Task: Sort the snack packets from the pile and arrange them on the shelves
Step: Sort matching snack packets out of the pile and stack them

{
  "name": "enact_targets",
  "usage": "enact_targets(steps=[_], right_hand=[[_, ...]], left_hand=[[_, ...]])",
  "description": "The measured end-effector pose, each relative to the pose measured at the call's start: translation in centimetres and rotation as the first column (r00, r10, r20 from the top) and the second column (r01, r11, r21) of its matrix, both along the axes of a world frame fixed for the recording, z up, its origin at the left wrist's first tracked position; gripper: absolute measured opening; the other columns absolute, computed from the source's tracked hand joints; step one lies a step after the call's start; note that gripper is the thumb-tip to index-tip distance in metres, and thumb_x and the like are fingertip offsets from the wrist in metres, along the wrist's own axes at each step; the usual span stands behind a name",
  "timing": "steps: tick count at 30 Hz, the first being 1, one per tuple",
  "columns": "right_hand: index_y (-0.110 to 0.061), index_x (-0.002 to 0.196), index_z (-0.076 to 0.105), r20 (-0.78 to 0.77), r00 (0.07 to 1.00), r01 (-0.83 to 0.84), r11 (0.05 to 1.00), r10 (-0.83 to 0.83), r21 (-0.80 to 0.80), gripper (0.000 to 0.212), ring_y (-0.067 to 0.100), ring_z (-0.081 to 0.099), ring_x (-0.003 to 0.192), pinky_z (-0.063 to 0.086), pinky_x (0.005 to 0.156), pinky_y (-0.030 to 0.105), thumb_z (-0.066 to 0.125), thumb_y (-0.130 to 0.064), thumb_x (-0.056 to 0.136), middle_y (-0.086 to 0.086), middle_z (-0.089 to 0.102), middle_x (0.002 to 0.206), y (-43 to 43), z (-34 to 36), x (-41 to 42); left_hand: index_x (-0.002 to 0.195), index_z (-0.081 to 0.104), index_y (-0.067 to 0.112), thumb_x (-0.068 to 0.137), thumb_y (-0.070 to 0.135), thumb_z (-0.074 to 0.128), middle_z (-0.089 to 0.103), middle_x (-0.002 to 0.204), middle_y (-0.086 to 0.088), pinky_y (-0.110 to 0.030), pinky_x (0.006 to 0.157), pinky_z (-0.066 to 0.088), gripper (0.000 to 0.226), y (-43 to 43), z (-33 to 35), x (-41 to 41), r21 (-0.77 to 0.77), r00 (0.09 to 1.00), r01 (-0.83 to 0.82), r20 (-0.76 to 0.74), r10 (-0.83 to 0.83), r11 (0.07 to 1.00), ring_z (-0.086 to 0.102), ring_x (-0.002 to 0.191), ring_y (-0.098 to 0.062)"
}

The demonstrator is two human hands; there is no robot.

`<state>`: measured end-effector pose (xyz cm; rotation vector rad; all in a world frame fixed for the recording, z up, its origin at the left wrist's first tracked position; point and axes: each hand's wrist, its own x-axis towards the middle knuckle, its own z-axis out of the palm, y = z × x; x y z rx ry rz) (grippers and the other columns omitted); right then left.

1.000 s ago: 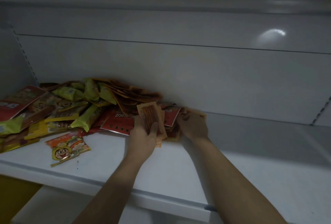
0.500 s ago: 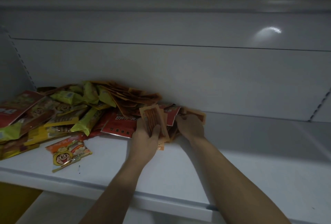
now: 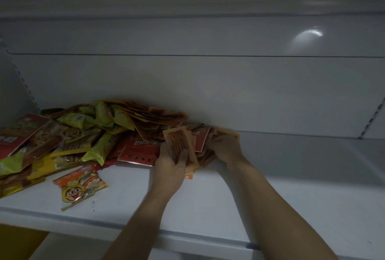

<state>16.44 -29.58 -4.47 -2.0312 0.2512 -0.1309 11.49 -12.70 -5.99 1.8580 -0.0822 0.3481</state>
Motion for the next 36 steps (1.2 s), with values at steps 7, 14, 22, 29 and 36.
enact_targets(steps=[7, 14, 22, 29, 36], right_hand=[[-0.012, 0.056, 0.063, 0.033, 0.998, 0.041, 0.989, -0.046, 0.143, 0.028, 0.02, 0.061, 0.058, 0.054, 0.064, 0.034, 0.063, -0.002, 0.082, 0.001, 0.061, 0.054, -4.4, 1.8, -1.7], [-0.009, 0.07, 0.053, 0.252, 0.963, -0.014, 0.918, -0.094, 0.396, 0.022, 0.023, 0.057, 0.057, 0.046, 0.052, 0.03, 0.055, -0.001, 0.09, 0.01, 0.058, 0.063, -5.3, 3.7, -2.1], [-0.017, 0.073, 0.056, 0.29, 0.948, -0.174, 0.977, 0.133, 0.121, 0.021, 0.01, 0.054, 0.06, 0.039, 0.054, 0.021, 0.059, -0.013, 0.093, -0.005, 0.06, 0.065, 0.4, 2.9, -2.8], [-0.02, 0.082, 0.054, 0.339, 0.932, -0.096, 0.989, 0.129, -0.112, 0.015, -0.003, 0.052, 0.067, 0.037, 0.055, 0.007, 0.054, -0.017, 0.097, -0.012, 0.057, 0.074, 3.6, 1.8, -4.4], [-0.023, 0.08, 0.061, 0.324, 0.933, -0.084, 0.97, 0.156, -0.227, 0.015, 0.003, 0.061, 0.072, 0.038, 0.058, 0.018, 0.056, -0.027, 0.094, -0.012, 0.062, 0.072, 3.5, 2.7, -5.2]], left_hand=[[0.117, 0.046, 0.03, 0.095, 0.017, 0.062, 0.061, 0.099, 0.019, -0.031, 0.085, 0.048, 0.03, -0.1, -0.2, -0.3, 0.003, 1.0, 0.003, 0.031, -0.003, 1.0, 0.062, 0.095, -0.015], [0.114, 0.045, 0.041, 0.093, 0.032, 0.063, 0.063, 0.1, 0.019, -0.046, 0.091, 0.053, 0.029, 0.2, -0.2, -0.3, 0.016, 0.998, -0.052, 0.023, 0.052, 0.999, 0.065, 0.1, -0.021], [0.121, 0.044, 0.038, 0.102, 0.027, 0.048, 0.059, 0.11, 0.023, -0.03, 0.093, 0.042, 0.022, 0.1, 0.5, -0.7, -0.119, 0.999, -0.012, 0.035, 0.017, 0.993, 0.058, 0.103, -0.005], [0.114, 0.051, 0.02, 0.105, 0.033, 0.039, 0.065, 0.098, -0.003, -0.038, 0.081, 0.054, 0.019, -0.3, 0.9, -1.1, -0.162, 0.999, -0.021, 0.026, 0.026, 0.987, 0.065, 0.092, -0.019], [0.131, 0.044, 0.022, 0.085, 0.035, 0.068, 0.066, 0.118, 0.005, -0.037, 0.094, 0.053, 0.054, -0.1, 0.4, -0.9, -0.108, 1.0, -0.004, 0.024, 0.007, 0.994, 0.064, 0.11, -0.013]])
